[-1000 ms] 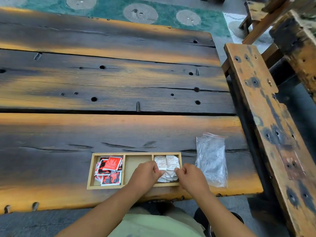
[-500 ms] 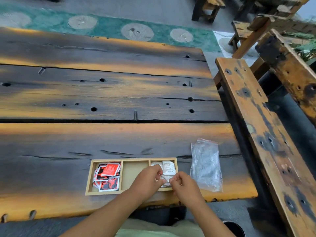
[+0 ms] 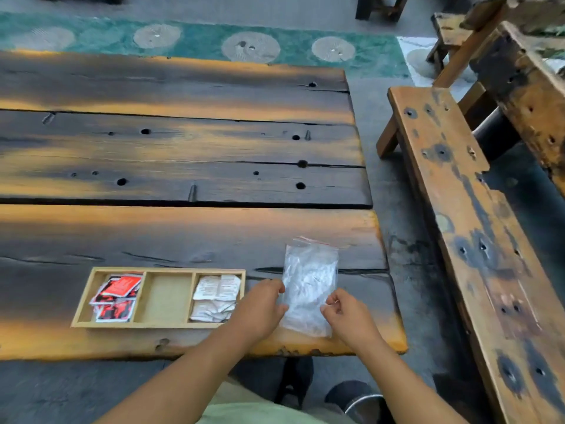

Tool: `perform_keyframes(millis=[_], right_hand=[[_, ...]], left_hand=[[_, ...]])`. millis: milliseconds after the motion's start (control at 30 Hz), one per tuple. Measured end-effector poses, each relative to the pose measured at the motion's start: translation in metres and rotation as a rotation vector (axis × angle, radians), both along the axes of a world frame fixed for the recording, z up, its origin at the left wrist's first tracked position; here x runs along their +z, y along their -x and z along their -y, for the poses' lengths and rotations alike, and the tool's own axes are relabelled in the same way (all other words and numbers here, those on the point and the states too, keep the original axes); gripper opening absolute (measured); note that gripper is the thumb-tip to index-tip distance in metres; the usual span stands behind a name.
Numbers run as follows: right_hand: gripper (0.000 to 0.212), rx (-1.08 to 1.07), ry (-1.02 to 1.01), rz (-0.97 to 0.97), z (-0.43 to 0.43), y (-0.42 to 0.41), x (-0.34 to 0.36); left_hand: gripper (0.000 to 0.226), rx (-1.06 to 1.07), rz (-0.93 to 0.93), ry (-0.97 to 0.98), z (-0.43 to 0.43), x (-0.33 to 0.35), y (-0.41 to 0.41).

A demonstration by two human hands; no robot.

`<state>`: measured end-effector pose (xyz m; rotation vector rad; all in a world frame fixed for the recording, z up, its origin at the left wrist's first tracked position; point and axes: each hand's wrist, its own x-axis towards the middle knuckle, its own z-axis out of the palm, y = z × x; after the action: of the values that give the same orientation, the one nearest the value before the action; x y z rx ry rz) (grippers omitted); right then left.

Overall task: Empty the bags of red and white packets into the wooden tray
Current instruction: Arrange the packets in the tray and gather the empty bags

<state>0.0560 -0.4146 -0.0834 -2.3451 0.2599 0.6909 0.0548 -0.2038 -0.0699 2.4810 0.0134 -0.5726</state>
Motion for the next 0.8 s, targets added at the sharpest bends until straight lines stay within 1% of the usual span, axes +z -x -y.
perform_keyframes(millis=[167,233,300,367,400,500,600,667,733,800], right_hand=[[0.016,-0.079,0.027,-0.051,0.028,-0.013,-0.013],[0.022,-0.115,0.038,-0.062,0.030,-0.022,-0.020],[0.029,-0.167,0.038,-0.063,0.027,-0.030,-0.027],[0.030,-0.229,0.043,-0.079,0.020,-0.038,-0.033],[0.029,-0.253,0.042,-0.098,0.015,-0.042,-0.036],[0.032,-0.320,0.012,-0.154,0.000,-0.048,-0.043],[0.033,-0.406,0.006,-0.158,-0.005,-0.047,-0.048],[0.031,-0.477,-0.038,-0.156,-0.006,-0.045,-0.050],[0.028,-0.512,-0.066,-0.174,-0.007,-0.041,-0.051],[0.031,-0.529,-0.077,-0.186,-0.010,-0.035,-0.051]], left_hand=[[0.042,0.157,-0.156,0.007,0.020,-0.014,-0.017],[0.046,0.200,-0.212,0.015,0.021,-0.023,-0.026],[0.047,0.259,-0.243,0.030,0.023,-0.033,-0.034],[0.050,0.359,-0.255,0.057,0.025,-0.042,-0.042],[0.049,0.406,-0.260,0.065,0.026,-0.047,-0.045],[0.038,0.497,-0.297,0.073,0.028,-0.055,-0.053],[0.034,0.578,-0.344,0.135,0.030,-0.065,-0.055],[0.033,0.586,-0.384,0.158,0.031,-0.069,-0.056],[0.031,0.539,-0.403,0.162,0.032,-0.071,-0.058],[0.031,0.488,-0.412,0.153,0.033,-0.069,-0.058]])
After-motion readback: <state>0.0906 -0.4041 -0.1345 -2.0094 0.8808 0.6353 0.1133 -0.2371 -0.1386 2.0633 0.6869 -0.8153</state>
